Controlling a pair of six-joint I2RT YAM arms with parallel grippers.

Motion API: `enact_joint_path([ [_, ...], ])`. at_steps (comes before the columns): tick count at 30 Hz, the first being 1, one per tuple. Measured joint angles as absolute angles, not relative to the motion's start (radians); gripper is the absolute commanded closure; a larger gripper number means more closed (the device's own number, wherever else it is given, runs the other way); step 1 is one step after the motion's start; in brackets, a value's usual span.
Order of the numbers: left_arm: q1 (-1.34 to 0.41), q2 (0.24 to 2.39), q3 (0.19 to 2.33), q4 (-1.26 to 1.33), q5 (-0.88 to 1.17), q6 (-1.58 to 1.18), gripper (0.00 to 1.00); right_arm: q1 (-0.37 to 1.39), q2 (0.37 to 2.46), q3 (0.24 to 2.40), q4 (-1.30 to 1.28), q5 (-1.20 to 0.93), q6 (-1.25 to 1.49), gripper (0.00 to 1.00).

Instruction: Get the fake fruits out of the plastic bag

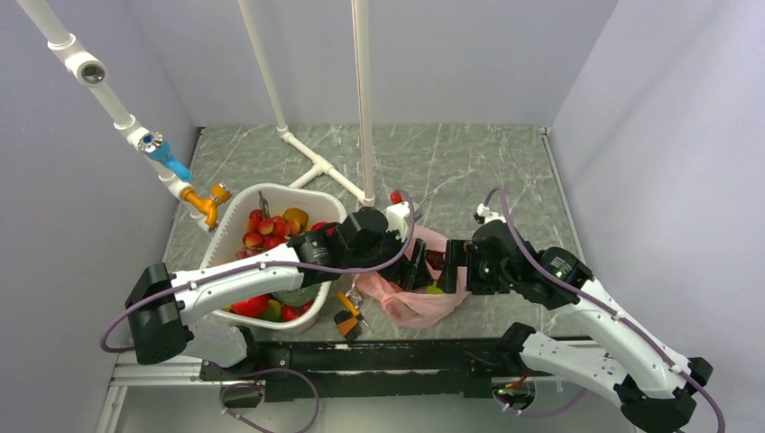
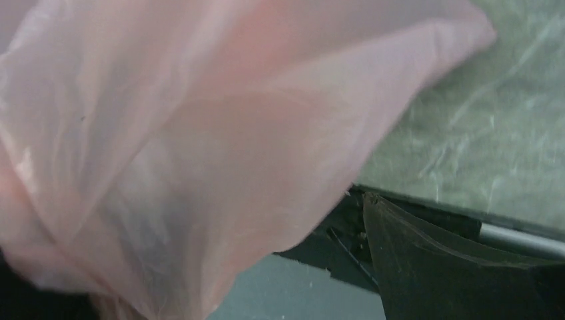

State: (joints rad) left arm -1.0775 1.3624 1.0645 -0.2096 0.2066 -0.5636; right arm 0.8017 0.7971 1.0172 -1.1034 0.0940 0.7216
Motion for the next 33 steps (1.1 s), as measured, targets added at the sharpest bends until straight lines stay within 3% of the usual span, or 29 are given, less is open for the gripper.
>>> enact_joint_path([
  [2,-1.087,1.365,1.084,-0.229,0.179,-0.559,0.15,0.802,0.794,0.979,-1.158,0.099,0.782,0.01],
  [4,-1.097,1.366,1.108,-0.261,0.131,-0.56,0.13,0.802,0.767,0.94,-1.181,0.094,0.815,0.12],
  [8,-1.126,1.379,1.15,-0.328,0.01,-0.574,0.07,0.802,0.641,0.848,-1.145,0.021,0.832,0.75],
  [12,-1.166,1.448,1.214,-0.415,-0.11,-0.617,0.01,0.802,0.561,0.782,-1.06,-0.075,0.822,1.0],
  [21,-1.257,1.618,1.343,-0.62,-0.373,-0.747,0.01,0.802,0.493,0.752,-0.952,-0.091,0.781,1.0],
  [23,-1.262,1.653,1.357,-0.661,-0.433,-0.782,0.05,0.801,0.494,0.752,-0.939,-0.091,0.78,1.0],
  [28,-1.254,1.765,1.421,-0.785,-0.582,-0.807,0.3,0.802,0.478,0.752,-0.926,-0.077,0.781,1.0],
  [32,-1.195,1.804,1.467,-0.747,-0.557,-0.705,0.7,0.802,0.421,0.752,-0.928,-0.008,0.79,1.0],
  [33,-1.175,1.803,1.476,-0.726,-0.529,-0.68,0.72,0.802,0.406,0.753,-0.929,0.011,0.795,1.0],
])
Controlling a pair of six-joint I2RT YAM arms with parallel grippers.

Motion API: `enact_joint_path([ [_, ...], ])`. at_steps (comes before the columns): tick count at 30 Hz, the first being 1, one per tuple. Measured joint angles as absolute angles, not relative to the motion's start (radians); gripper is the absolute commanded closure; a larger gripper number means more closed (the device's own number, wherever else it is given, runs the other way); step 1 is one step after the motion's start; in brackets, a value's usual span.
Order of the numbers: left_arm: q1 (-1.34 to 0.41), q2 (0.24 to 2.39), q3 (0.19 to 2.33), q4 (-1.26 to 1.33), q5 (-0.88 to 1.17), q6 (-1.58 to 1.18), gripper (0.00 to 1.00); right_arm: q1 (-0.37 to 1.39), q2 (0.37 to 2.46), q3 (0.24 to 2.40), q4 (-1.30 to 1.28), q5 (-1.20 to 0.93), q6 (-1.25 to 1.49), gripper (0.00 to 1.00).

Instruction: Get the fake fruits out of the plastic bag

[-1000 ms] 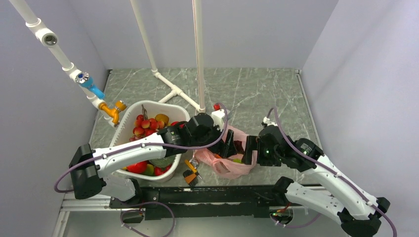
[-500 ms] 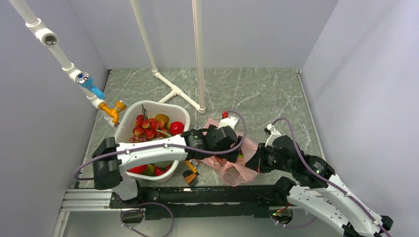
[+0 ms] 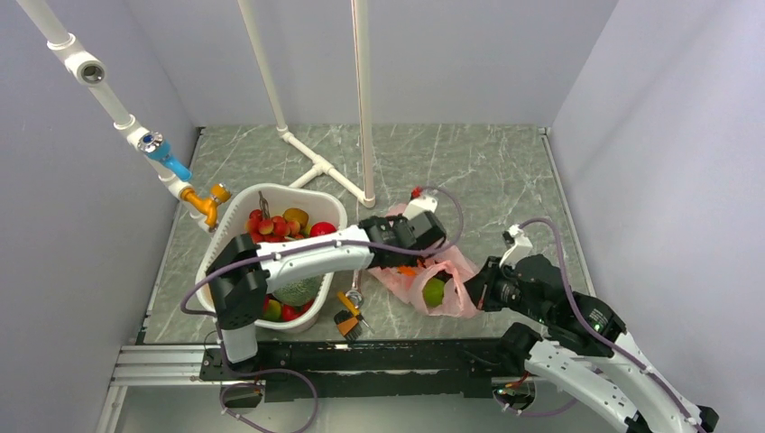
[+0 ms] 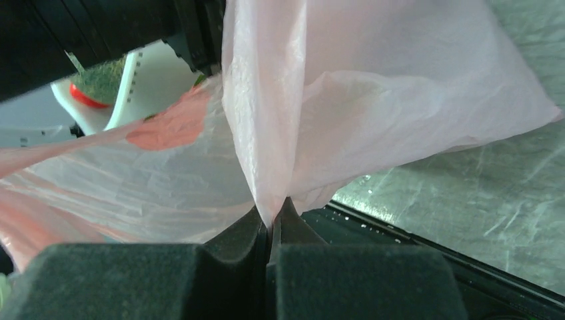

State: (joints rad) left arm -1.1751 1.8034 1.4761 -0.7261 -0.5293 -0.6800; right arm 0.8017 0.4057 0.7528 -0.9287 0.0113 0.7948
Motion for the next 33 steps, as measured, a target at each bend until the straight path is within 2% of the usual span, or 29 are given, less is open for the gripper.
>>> enact_joint_path([
  [4,-1.087,1.8,1.518,-0.62,-0.367,-0.544,0.78,0.801,0.37,0.767,-0.942,0.1,0.821,1.0],
  [5,-1.064,1.8,1.542,-0.602,-0.311,-0.505,0.83,0.802,0.363,0.773,-0.942,0.125,0.826,1.0],
  [6,-1.05,1.8,1.562,-0.591,-0.277,-0.48,0.95,0.801,0.359,0.779,-0.942,0.143,0.829,1.0],
  [7,-1.035,1.801,1.597,-0.588,-0.237,-0.45,1.0,0.802,0.357,0.783,-0.941,0.159,0.83,1.0],
  [13,-0.986,1.8,1.821,-0.55,-0.108,-0.328,1.0,0.801,0.419,0.857,-0.941,0.304,0.775,1.0],
  [20,-0.903,1.724,1.81,-0.594,0.047,-0.196,1.0,0.801,0.54,0.924,-0.897,0.418,0.643,1.0],
  [25,-0.817,1.614,1.642,-0.689,0.188,-0.086,1.0,0.801,0.641,0.973,-0.897,0.409,0.587,1.0],
  [28,-0.791,1.53,1.483,-0.735,0.19,-0.076,1.0,0.806,0.672,0.979,-0.902,0.361,0.584,1.0],
  [29,-0.785,1.507,1.443,-0.742,0.188,-0.087,0.95,0.808,0.682,0.978,-0.909,0.34,0.586,1.0],
  [31,-0.764,1.46,1.376,-0.738,0.193,-0.121,0.67,0.81,0.686,0.971,-0.914,0.299,0.593,1.0],
  [33,-0.732,1.393,1.319,-0.722,0.202,-0.159,0.46,0.811,0.673,0.965,-0.927,0.278,0.6,1.0],
])
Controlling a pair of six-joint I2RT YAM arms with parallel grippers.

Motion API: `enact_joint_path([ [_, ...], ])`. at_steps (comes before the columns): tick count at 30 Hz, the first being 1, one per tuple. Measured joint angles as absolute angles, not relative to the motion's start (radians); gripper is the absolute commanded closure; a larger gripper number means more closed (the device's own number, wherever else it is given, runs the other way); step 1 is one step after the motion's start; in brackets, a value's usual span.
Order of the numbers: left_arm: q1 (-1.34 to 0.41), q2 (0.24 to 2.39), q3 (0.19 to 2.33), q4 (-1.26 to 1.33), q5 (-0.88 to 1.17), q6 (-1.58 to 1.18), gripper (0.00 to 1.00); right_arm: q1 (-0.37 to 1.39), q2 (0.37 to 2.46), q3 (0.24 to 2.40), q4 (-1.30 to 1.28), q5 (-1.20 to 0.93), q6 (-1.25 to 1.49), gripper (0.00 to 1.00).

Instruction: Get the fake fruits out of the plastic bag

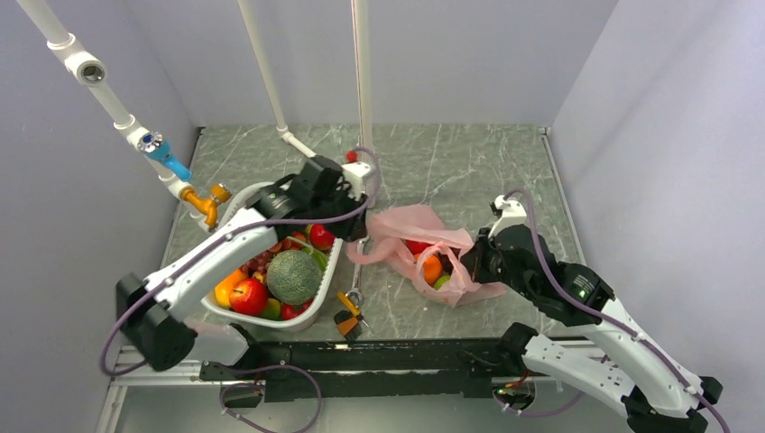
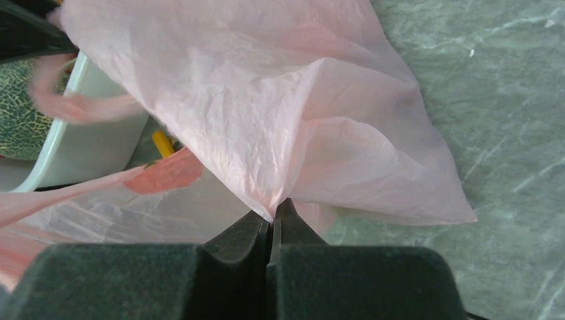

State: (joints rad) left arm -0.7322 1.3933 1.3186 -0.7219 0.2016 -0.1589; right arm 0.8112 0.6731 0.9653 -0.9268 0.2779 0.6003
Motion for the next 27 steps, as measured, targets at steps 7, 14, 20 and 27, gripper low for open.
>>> enact_joint_path([
  [7,-0.67,1.163,1.242,-0.644,0.265,-0.291,0.01,0.804,0.608,0.97,-0.986,0.279,0.624,1.0],
  [14,-0.715,1.109,1.18,-0.605,0.287,-0.38,0.01,0.803,0.62,0.971,-0.986,0.275,0.632,1.0],
  [20,-0.829,1.147,1.163,-0.609,0.208,-0.408,0.13,0.802,0.625,0.971,-0.976,0.245,0.636,0.97],
  [27,-0.817,1.245,1.211,-0.686,-0.062,-0.366,1.0,0.802,0.633,0.971,-0.984,0.223,0.641,0.94],
])
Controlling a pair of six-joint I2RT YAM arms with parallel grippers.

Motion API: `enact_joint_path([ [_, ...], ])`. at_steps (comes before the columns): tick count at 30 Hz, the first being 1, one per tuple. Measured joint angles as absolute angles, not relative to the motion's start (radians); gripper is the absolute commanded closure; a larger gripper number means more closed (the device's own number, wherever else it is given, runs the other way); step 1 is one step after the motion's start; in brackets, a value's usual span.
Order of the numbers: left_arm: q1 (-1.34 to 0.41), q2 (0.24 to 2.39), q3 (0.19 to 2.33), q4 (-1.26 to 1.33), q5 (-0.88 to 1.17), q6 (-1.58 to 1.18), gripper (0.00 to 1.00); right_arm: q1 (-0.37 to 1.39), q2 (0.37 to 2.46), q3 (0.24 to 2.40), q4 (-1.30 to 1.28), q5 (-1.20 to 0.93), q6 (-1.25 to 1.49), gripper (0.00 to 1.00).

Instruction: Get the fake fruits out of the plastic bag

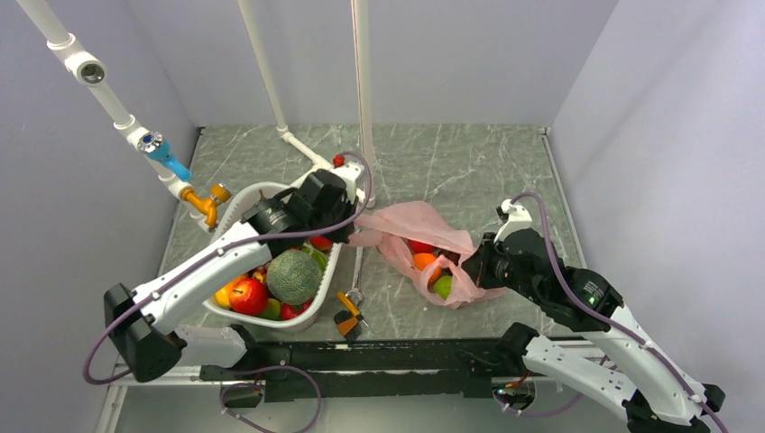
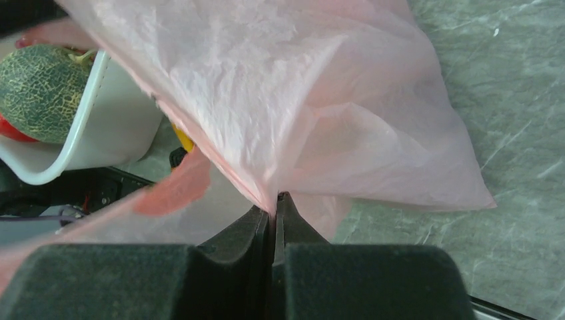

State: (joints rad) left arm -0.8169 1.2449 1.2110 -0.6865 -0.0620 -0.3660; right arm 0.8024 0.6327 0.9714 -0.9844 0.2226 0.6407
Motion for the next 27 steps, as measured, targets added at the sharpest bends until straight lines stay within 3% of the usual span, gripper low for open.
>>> enact_joint_path([
  [4,-0.752,1.334,1.298,-0.719,-0.177,-0.326,1.0,0.806,0.628,0.973,-0.987,0.222,0.66,1.0],
  [7,-0.711,1.379,1.346,-0.72,-0.185,-0.31,1.0,0.808,0.632,0.986,-0.991,0.245,0.7,0.99],
  [12,-0.651,1.401,1.371,-0.708,-0.131,-0.276,1.0,0.807,0.64,0.998,-1.024,0.267,0.735,0.61],
  [16,-0.599,1.394,1.361,-0.704,-0.084,-0.247,1.0,0.805,0.625,1.036,-1.073,0.229,0.663,0.2],
  [18,-0.593,1.379,1.343,-0.703,-0.065,-0.241,1.0,0.805,0.621,1.085,-1.085,0.203,0.611,0.07],
  [23,-0.588,1.292,1.257,-0.7,-0.007,-0.248,1.0,0.804,0.671,1.241,-1.071,0.115,0.506,0.02],
  [27,-0.588,1.251,1.238,-0.692,0.047,-0.258,1.0,0.804,0.803,1.342,-0.993,0.034,0.459,0.06],
])
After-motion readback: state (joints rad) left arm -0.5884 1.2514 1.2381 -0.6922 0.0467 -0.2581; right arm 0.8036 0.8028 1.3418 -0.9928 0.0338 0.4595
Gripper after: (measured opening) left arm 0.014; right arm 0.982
